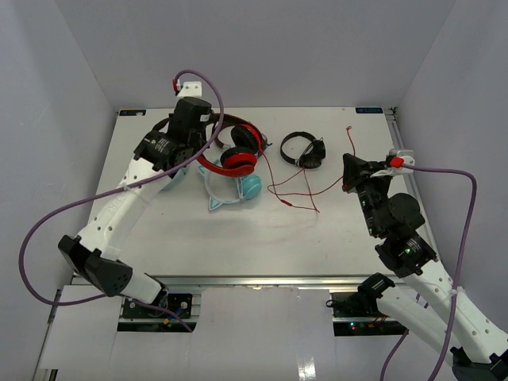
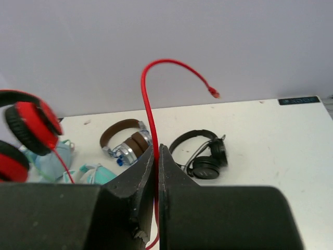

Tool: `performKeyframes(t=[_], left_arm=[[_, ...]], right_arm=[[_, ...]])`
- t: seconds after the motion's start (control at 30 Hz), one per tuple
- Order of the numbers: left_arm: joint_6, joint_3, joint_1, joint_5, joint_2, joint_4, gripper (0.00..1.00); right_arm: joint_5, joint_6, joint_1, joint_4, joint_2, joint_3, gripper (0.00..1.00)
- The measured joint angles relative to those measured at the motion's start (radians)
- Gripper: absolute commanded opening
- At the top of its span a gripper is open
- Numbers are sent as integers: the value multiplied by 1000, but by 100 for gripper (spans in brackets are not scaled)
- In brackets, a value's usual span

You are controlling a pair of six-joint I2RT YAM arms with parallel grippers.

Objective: Wrap the headphones

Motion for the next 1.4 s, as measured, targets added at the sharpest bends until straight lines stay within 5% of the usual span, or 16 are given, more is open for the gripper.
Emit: performKeyframes(t=[0.3, 0.67, 0.77, 0.9, 1.0, 1.17, 1.4], left_arm=[[28, 0, 5, 69, -173, 58, 0], [47, 14, 5, 311, -301, 99, 0], [45, 13, 5, 327, -303, 88, 0], [39, -27, 5, 307, -302, 83, 0], [35, -90, 5, 284, -302, 86, 0], [42, -150, 5, 265, -293, 69, 0], [44, -175, 5, 284, -310, 99, 0]], right_arm=[[202, 3, 0, -45, 13, -4, 8], [683, 33, -3, -56, -28, -78, 9], [762, 68, -18, -55, -64, -160, 18], [797, 128, -39, -64, -42, -245, 49], [789, 196, -66, -82, -7, -284, 65], [642, 237, -154, -112, 15, -304, 66], [109, 121, -180, -172, 71, -119, 67]])
